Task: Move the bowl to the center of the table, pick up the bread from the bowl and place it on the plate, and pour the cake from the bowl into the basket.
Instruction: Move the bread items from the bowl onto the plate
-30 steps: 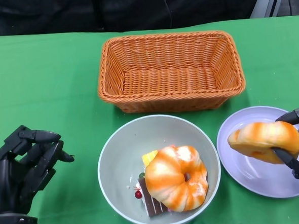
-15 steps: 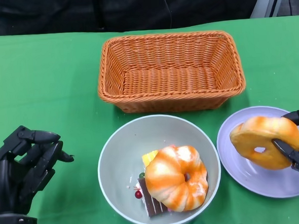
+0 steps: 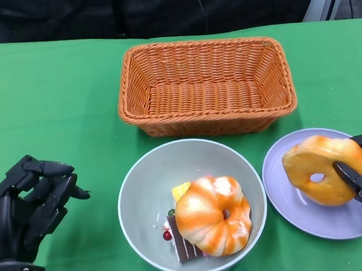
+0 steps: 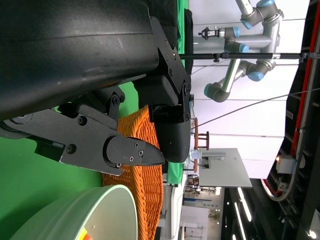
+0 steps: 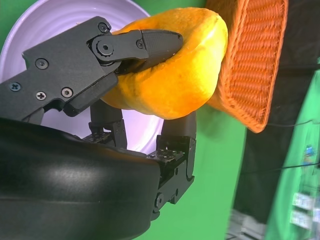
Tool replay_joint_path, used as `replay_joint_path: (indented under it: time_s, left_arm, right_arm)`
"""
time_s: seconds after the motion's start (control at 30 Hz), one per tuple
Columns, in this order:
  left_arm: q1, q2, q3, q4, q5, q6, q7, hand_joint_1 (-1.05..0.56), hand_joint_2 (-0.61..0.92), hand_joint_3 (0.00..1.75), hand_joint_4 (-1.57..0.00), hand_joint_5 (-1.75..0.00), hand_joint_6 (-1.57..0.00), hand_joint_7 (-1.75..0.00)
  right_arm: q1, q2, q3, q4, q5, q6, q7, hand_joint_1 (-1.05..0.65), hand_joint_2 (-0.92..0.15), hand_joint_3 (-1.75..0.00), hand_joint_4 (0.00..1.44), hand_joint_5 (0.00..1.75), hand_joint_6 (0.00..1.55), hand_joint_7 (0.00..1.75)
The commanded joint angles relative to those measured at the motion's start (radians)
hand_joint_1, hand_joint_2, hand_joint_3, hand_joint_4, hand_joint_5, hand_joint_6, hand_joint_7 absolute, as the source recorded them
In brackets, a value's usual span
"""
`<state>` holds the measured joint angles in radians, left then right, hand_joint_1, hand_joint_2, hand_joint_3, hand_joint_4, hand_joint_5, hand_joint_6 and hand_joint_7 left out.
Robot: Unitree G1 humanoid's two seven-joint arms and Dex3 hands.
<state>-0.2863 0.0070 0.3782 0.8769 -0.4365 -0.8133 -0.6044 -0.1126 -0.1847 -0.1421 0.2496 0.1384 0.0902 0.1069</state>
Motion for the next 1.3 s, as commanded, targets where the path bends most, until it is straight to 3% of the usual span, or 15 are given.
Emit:
replay_joint_path:
  time_s: [0.03, 0.47, 0.77, 0.97, 1.13, 1.17, 1.23, 1.3]
  left_arm:
    - [0.013, 0.013, 0.003, -0.015, -0.008, 0.002, -0.003, -0.17, 0.92, 0.28, -0.83, -1.33, -0.88, -1.04]
    - [0.015, 0.013, -0.001, -0.019, -0.010, -0.002, -0.009, -0.17, 0.92, 0.29, -0.83, -1.32, -0.88, -1.02]
    - [0.015, 0.014, -0.001, -0.021, -0.009, -0.002, -0.009, -0.18, 0.92, 0.27, -0.84, -1.33, -0.88, -1.03]
    - [0.016, 0.014, -0.001, -0.022, -0.009, -0.002, -0.010, -0.18, 0.92, 0.28, -0.83, -1.33, -0.88, -1.04]
    - [0.018, 0.012, -0.003, -0.022, -0.003, -0.006, -0.002, -0.17, 0.92, 0.29, -0.83, -1.34, -0.87, -1.05]
    - [0.018, 0.011, -0.002, -0.021, -0.003, -0.005, -0.002, -0.18, 0.92, 0.29, -0.83, -1.34, -0.87, -1.05]
    - [0.020, 0.010, -0.003, -0.022, 0.000, -0.003, 0.003, -0.18, 0.92, 0.29, -0.83, -1.33, -0.87, -1.05]
    - [0.021, 0.010, -0.004, -0.023, 0.002, -0.002, 0.007, -0.18, 0.92, 0.29, -0.83, -1.33, -0.88, -1.05]
  right_arm:
    - [-0.019, 0.004, -0.020, -0.018, 0.015, 0.068, -0.015, -0.14, -0.92, -0.43, 0.53, 1.75, 0.44, 1.48]
    - [-0.092, -0.007, -0.034, 0.056, 0.022, 0.257, -0.008, -0.14, -0.92, -0.35, 0.52, 1.72, 0.48, 1.41]
    - [-0.142, -0.030, -0.007, 0.127, 0.002, 0.326, 0.029, -0.14, -0.92, -0.33, 0.54, 1.72, 0.52, 1.40]
    - [-0.163, -0.032, -0.001, 0.163, -0.015, 0.343, 0.016, -0.15, -0.92, -0.33, 0.50, 1.58, 0.55, 1.09]
    - [-0.146, -0.040, 0.029, 0.141, -0.066, 0.315, 0.005, -0.28, -0.92, -0.32, 0.58, 1.26, 0.67, 0.65]
    - [-0.142, -0.042, 0.032, 0.133, -0.072, 0.316, 0.009, -0.29, -0.92, -0.32, 0.58, 1.25, 0.68, 0.63]
    - [-0.137, -0.048, 0.040, 0.121, -0.084, 0.315, 0.015, -0.34, -0.92, -0.30, 0.56, 1.08, 0.65, 0.35]
    - [-0.129, -0.049, 0.044, 0.110, -0.088, 0.300, 0.022, -0.35, -0.92, -0.28, 0.53, 0.95, 0.63, 0.20]
